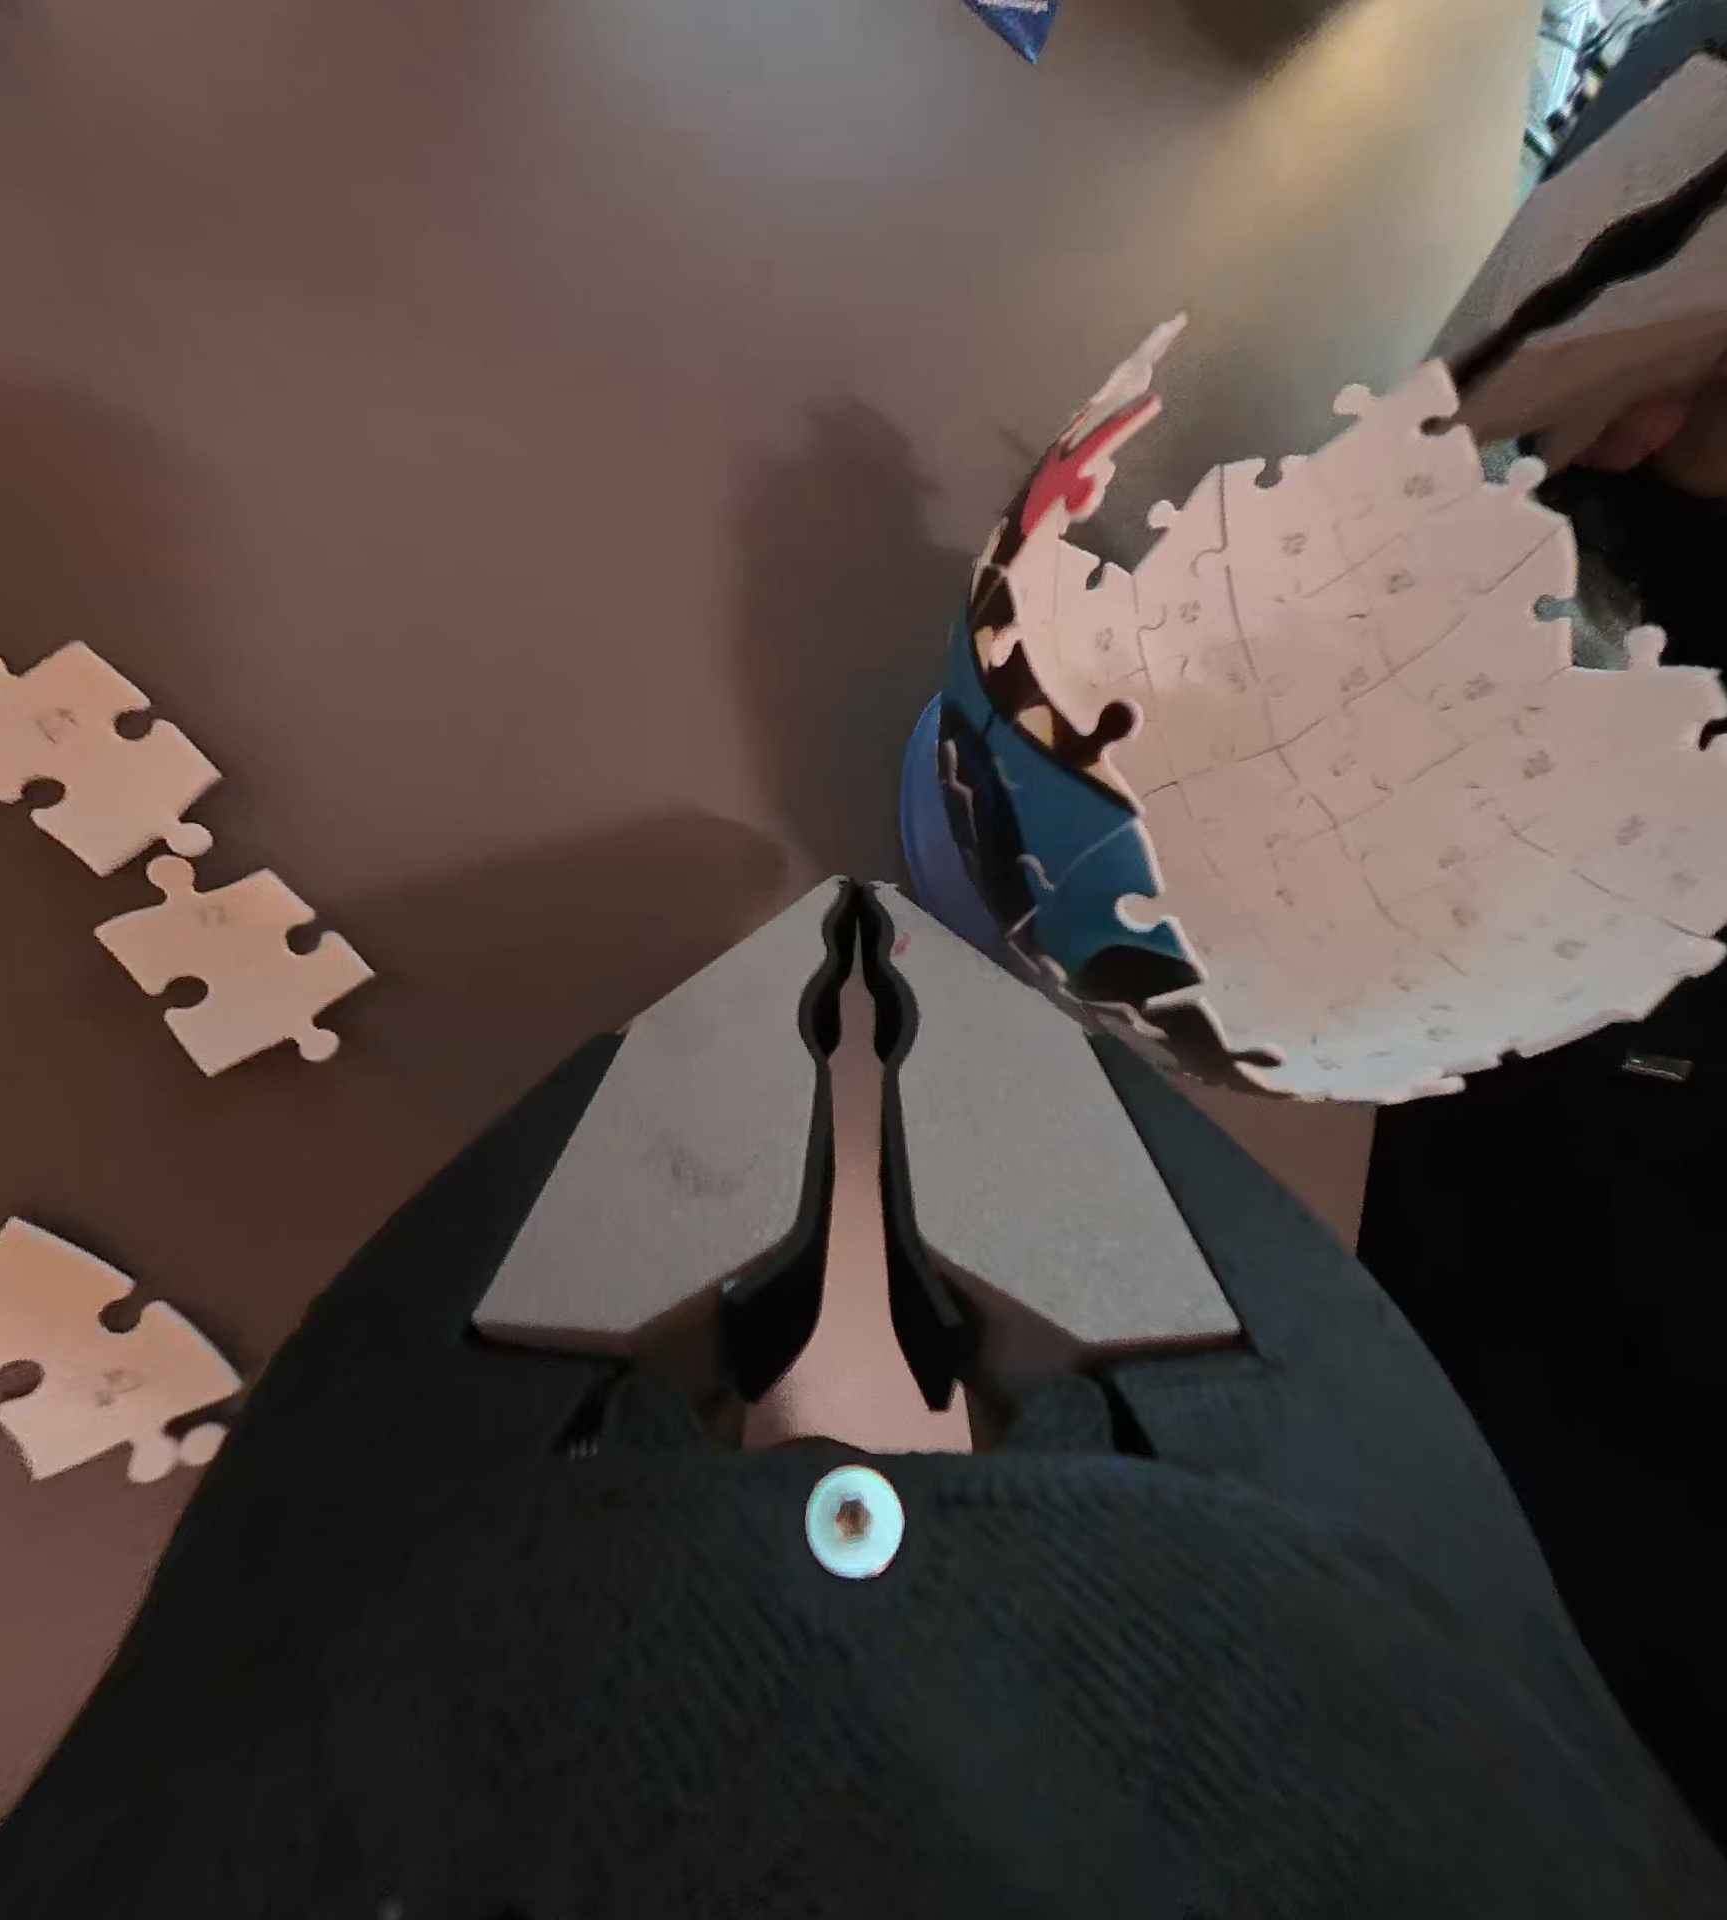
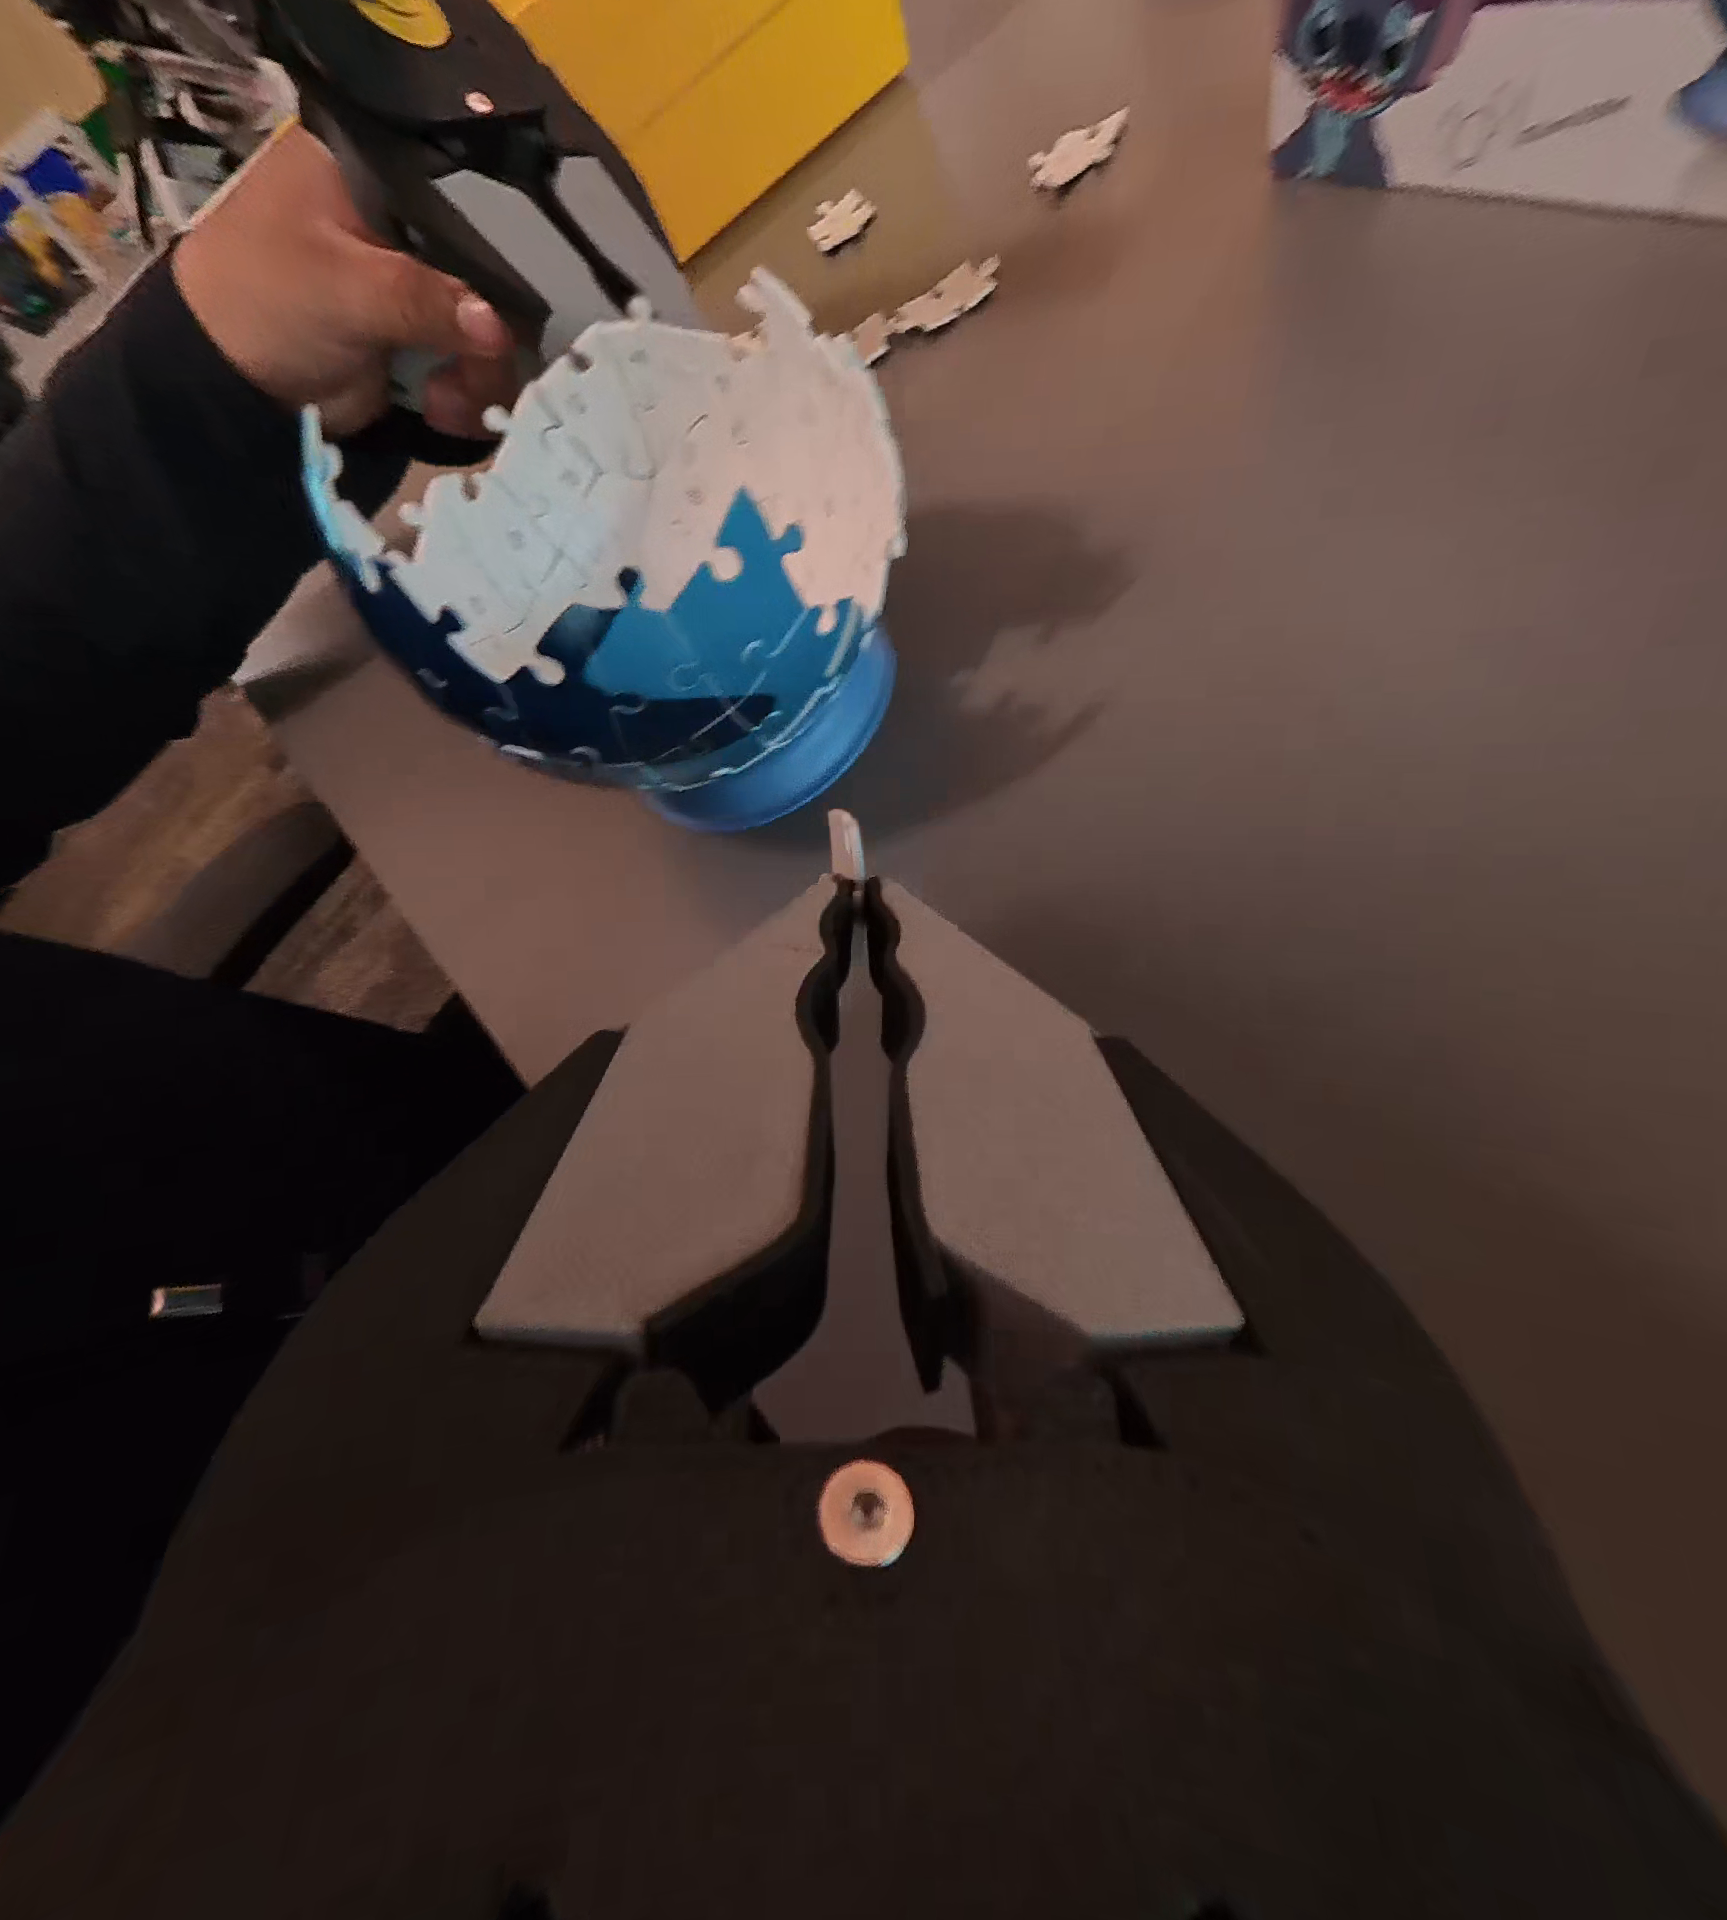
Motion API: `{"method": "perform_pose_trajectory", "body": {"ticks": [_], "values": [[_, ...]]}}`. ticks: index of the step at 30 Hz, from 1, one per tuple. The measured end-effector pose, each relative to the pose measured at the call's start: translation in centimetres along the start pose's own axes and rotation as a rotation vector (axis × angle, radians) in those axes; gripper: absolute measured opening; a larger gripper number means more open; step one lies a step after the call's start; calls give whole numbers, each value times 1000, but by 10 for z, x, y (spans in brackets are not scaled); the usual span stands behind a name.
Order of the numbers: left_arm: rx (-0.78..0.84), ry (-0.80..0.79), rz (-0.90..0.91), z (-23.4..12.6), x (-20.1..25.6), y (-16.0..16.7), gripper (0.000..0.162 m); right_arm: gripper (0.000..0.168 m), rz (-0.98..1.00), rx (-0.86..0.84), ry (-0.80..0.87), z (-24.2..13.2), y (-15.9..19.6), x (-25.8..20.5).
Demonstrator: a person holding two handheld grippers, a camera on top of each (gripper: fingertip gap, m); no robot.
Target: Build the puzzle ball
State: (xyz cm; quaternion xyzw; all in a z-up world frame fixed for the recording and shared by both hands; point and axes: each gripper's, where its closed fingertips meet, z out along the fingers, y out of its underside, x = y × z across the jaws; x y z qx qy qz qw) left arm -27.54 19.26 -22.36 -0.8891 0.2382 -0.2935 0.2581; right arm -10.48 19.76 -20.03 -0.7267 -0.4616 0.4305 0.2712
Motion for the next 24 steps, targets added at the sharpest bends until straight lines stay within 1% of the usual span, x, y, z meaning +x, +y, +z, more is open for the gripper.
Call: {"method": "perform_pose_trajectory", "body": {"ticks": [3, 6, 11, 14, 17, 19, 21, 24], "values": [[15, 38, -27, 4, 4, 6, 0, 0, 12, -26, -48, 11, 8, -15], [29, 70, -38, 5, 10, 9, 0, 0, 49, -52, -49, 23, 13, -16], [51, 108, -45, 6, 20, 12, 0, 0, 109, -77, -21, 38, 14, 1], [66, 118, -55, 7, 25, 18, 0, 0, 89, -117, 40, 37, 8, 28], [77, 140, -65, 7, 29, 22, 0, 1, 92, -193, 23, 35, 6, 40], [88, 131, -65, 6, 27, 24, 0, 7, 53, -236, 95, 34, 9, 51], [110, 110, -69, 3, 22, 22, 0, 18, 30, -234, 142, 30, 9, 55], [140, 107, -84, -2, 15, 14, 0, 28, 37, -184, 135, 19, 7, 44]]}}
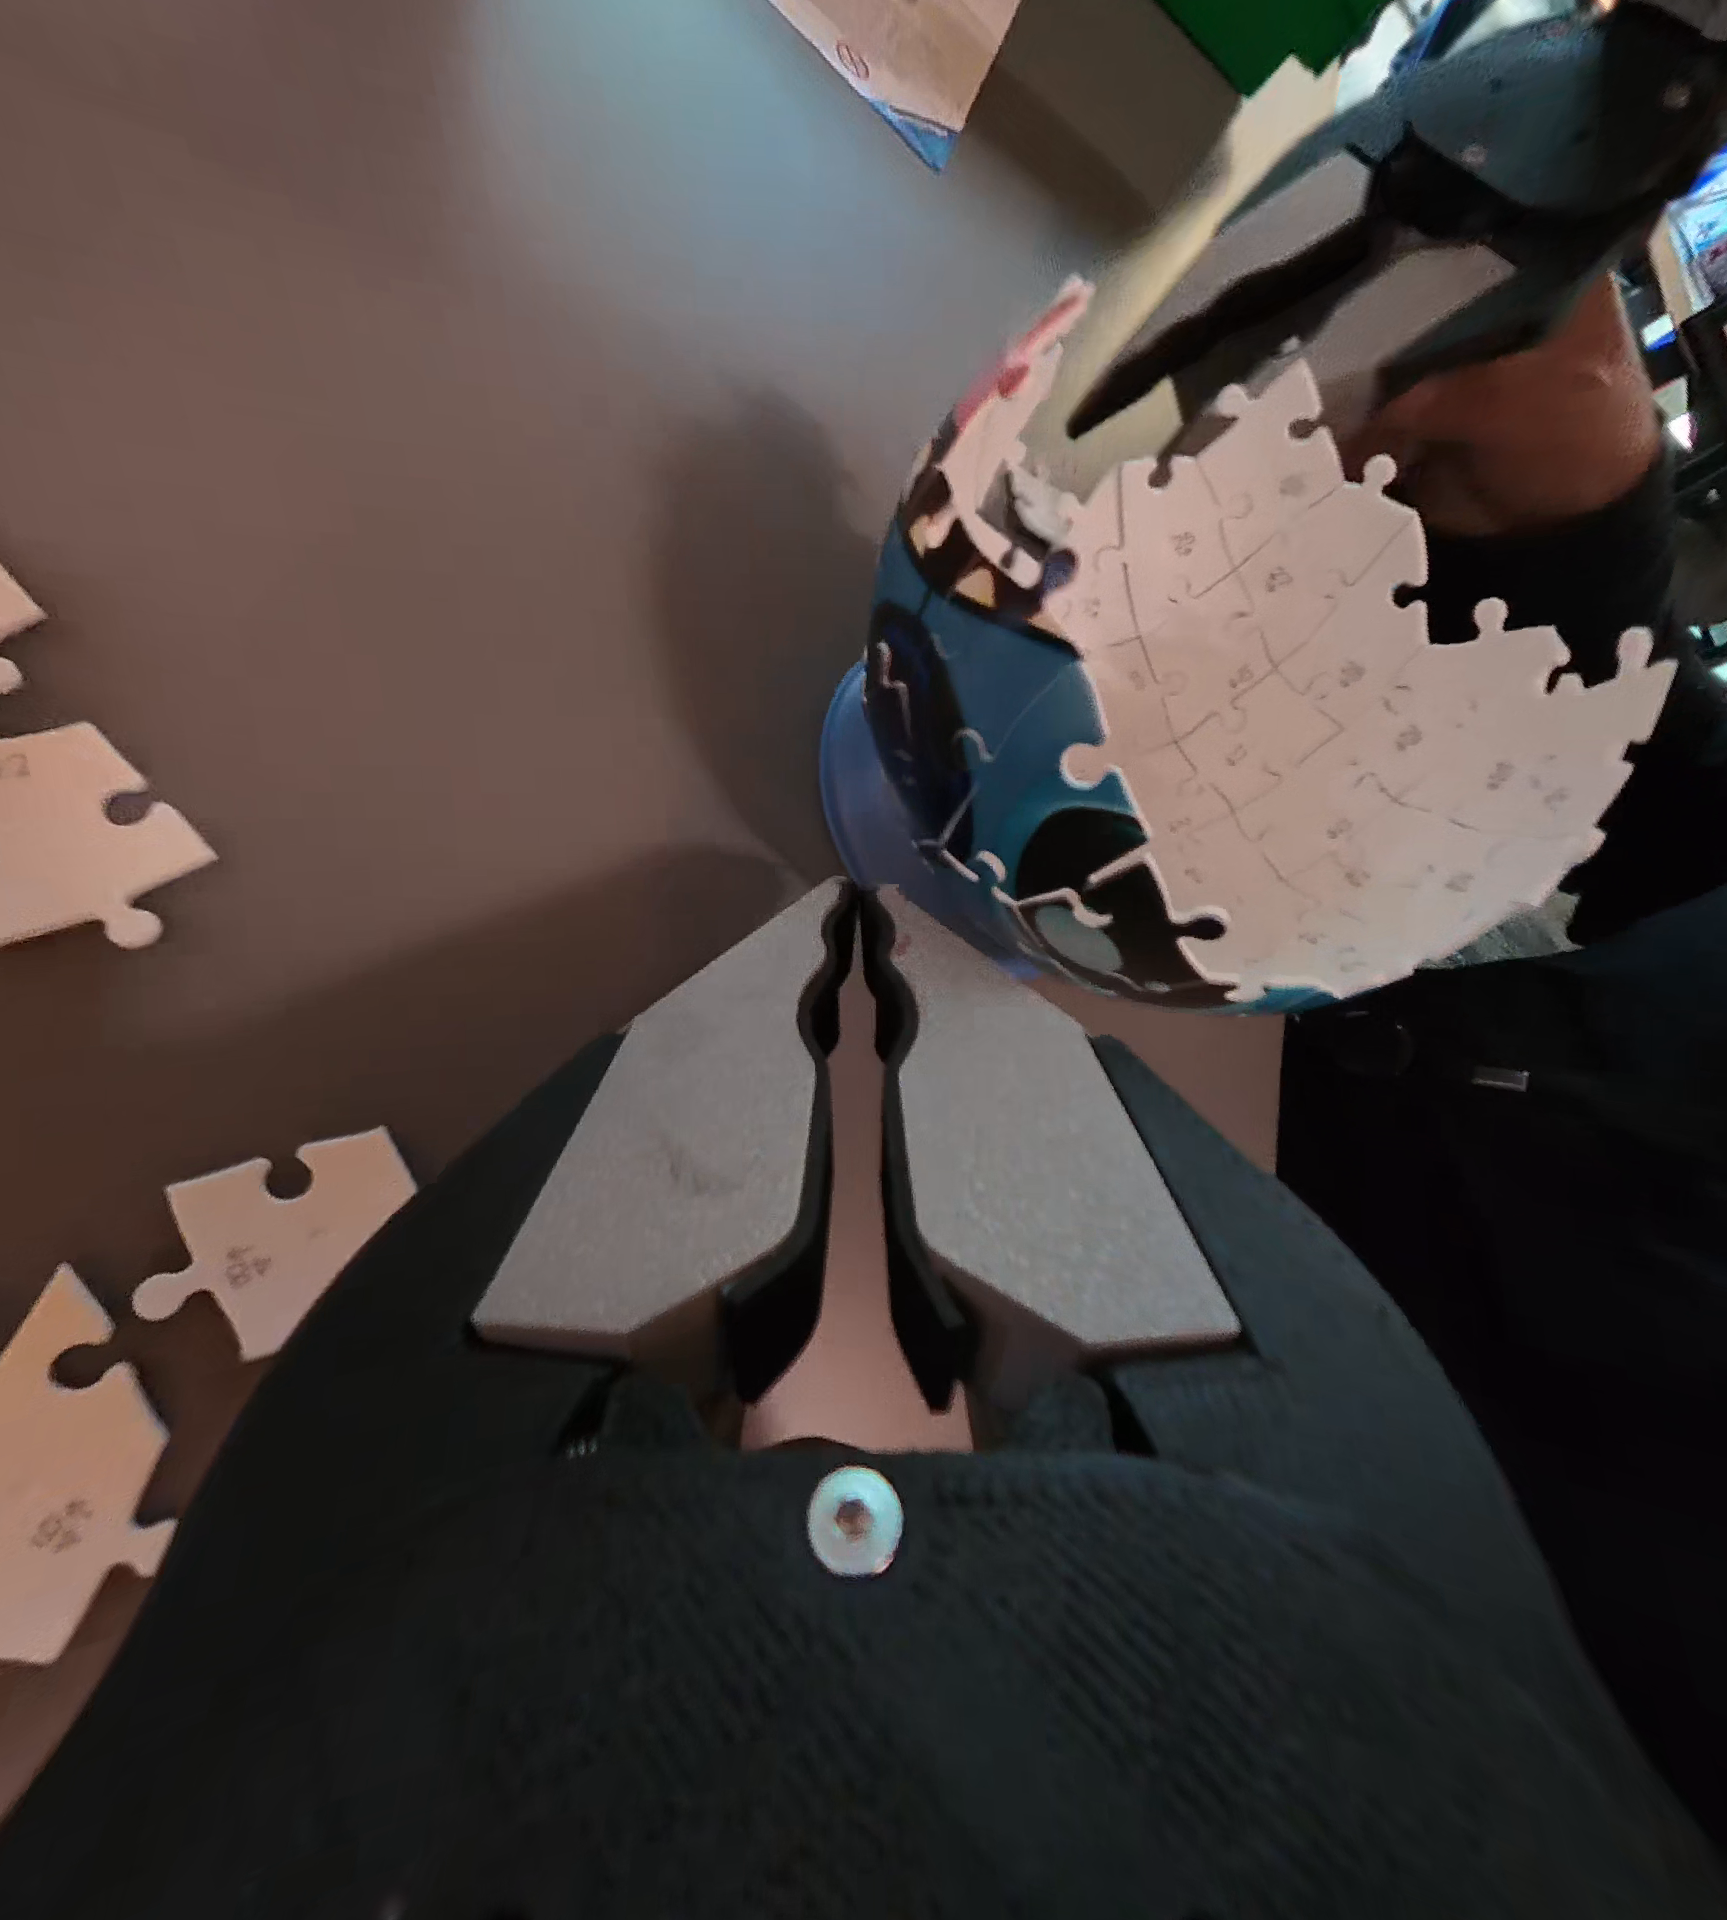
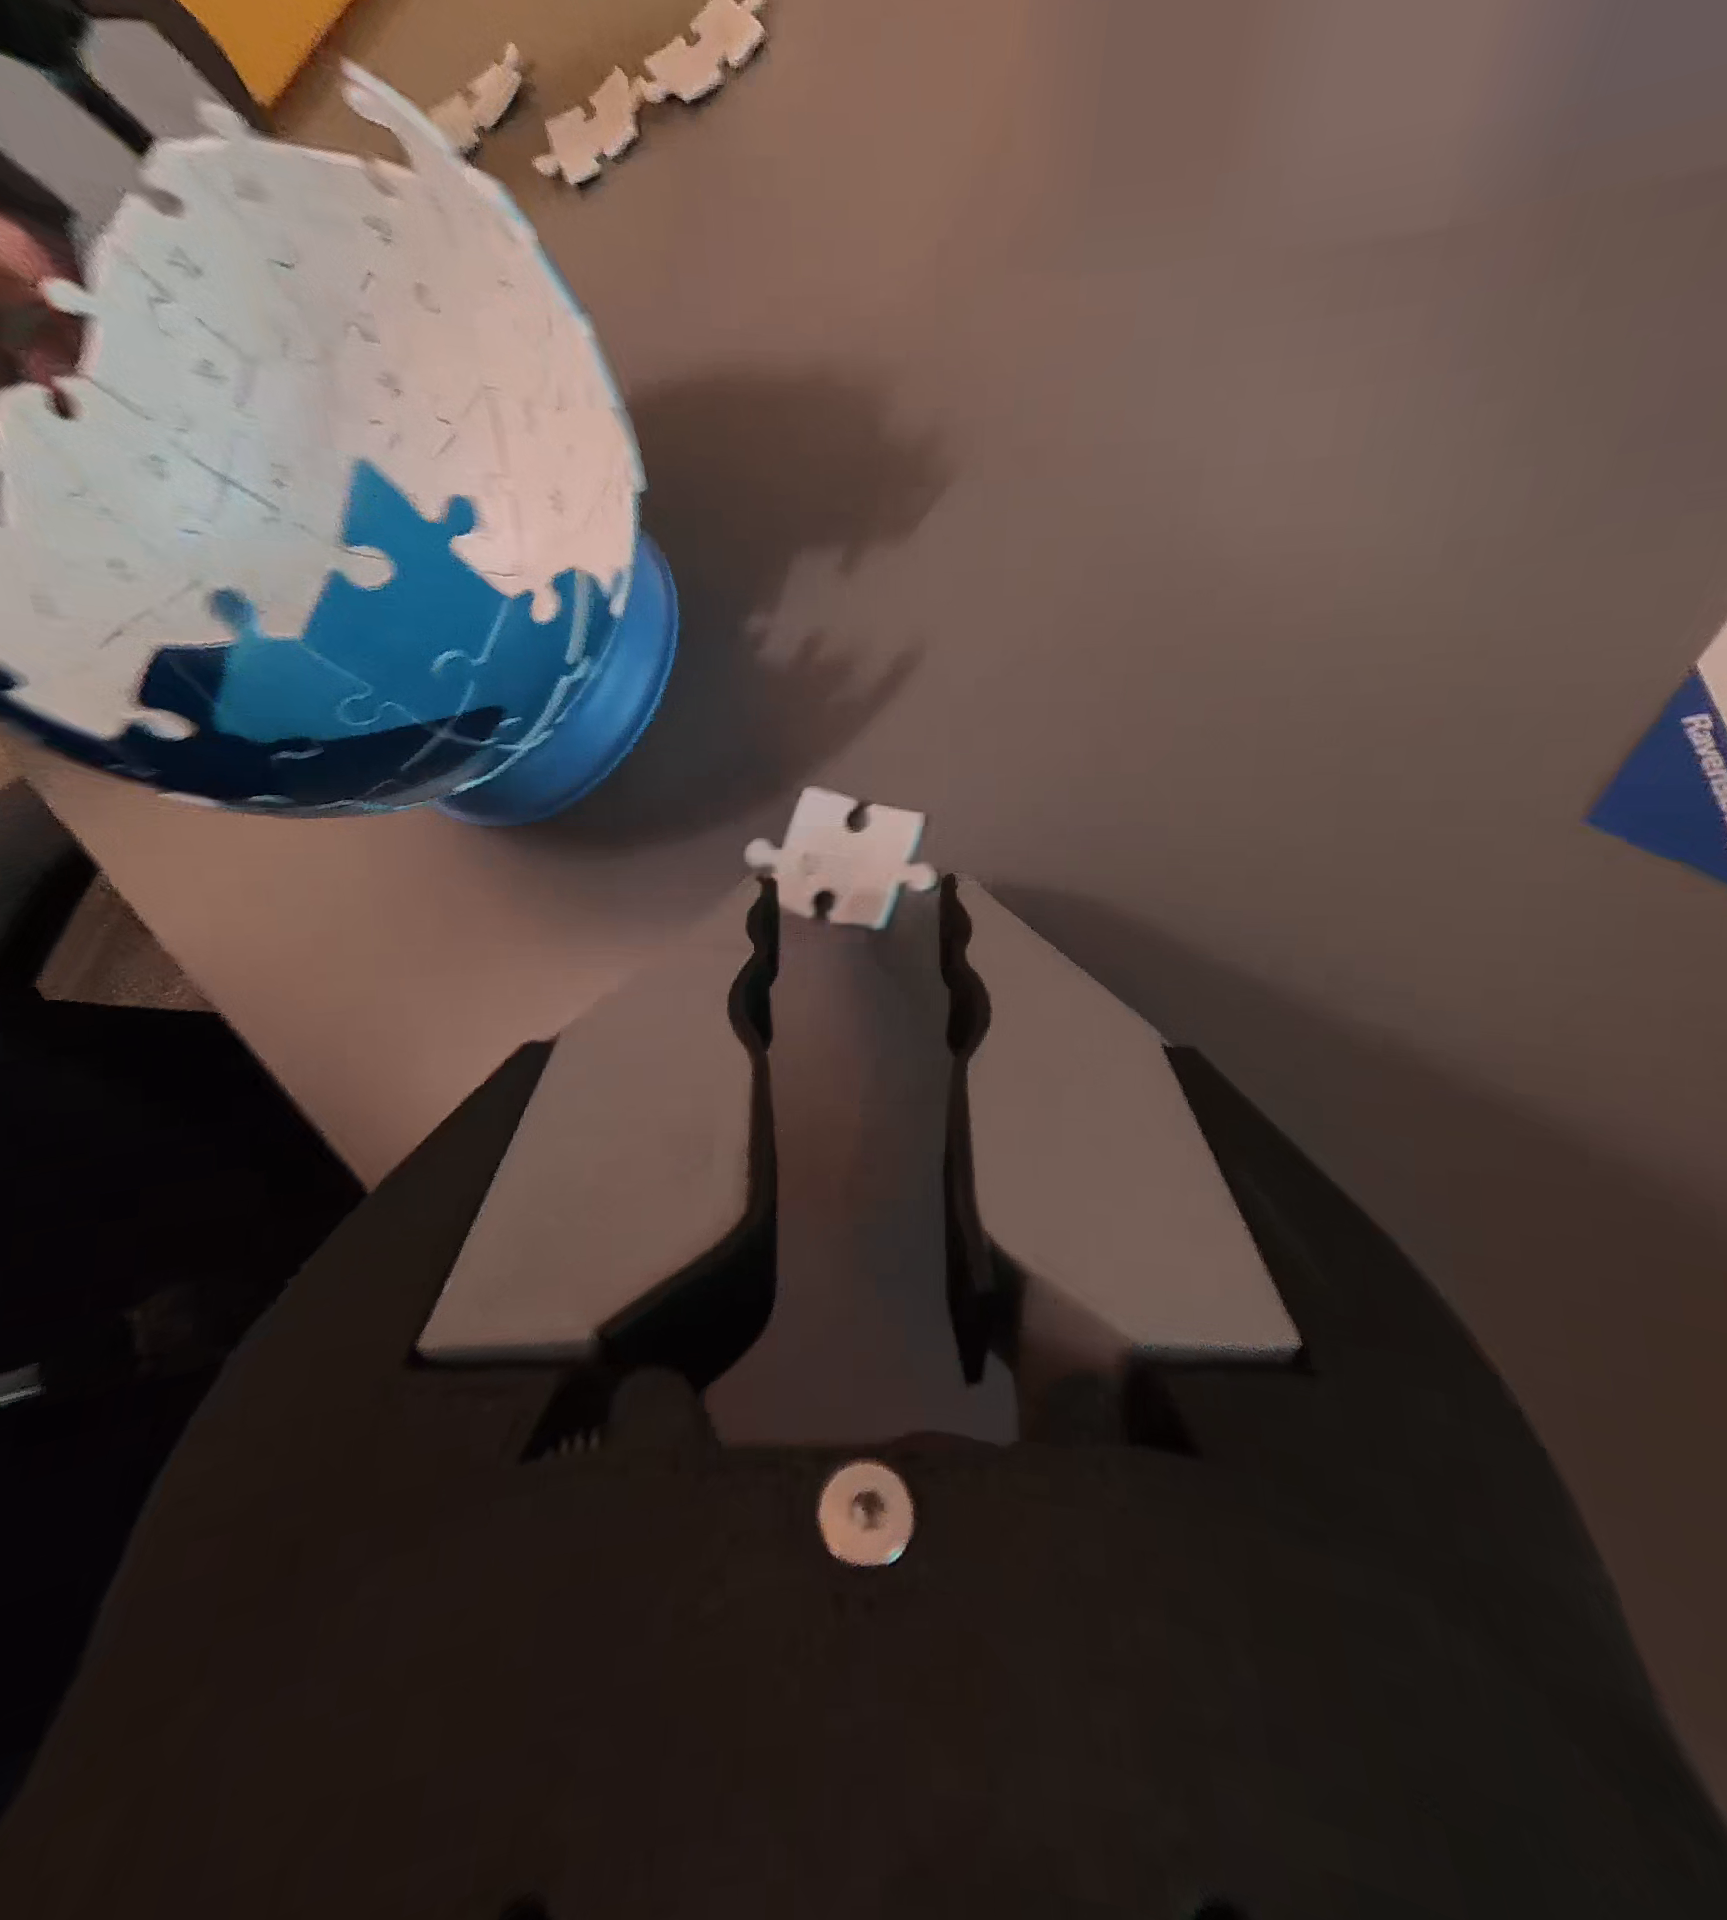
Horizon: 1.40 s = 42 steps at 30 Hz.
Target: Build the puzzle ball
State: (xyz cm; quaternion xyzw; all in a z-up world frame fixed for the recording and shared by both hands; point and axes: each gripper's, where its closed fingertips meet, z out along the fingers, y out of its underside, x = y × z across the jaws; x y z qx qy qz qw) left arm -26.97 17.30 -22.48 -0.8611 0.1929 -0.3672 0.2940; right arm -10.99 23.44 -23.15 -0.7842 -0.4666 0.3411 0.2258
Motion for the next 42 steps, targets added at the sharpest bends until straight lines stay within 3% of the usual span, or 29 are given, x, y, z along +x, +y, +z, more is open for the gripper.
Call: {"method": "perform_pose_trajectory", "body": {"ticks": [5, 11, 33, 42], "values": [[-18, -91, 52, 2, -20, -14, 0, 26, -41, 40, -171, -5, 10, -58], [-24, -62, 75, 10, -14, -20, 0, 24, -46, 58, -281, 18, 8, -95], [-61, -14, 86, 21, 31, 26, 0, 17, -5, 117, -179, 33, -27, -43], [-43, 39, 38, 23, 48, 37, 7, 24, -20, 109, -162, 37, -43, -23]]}}
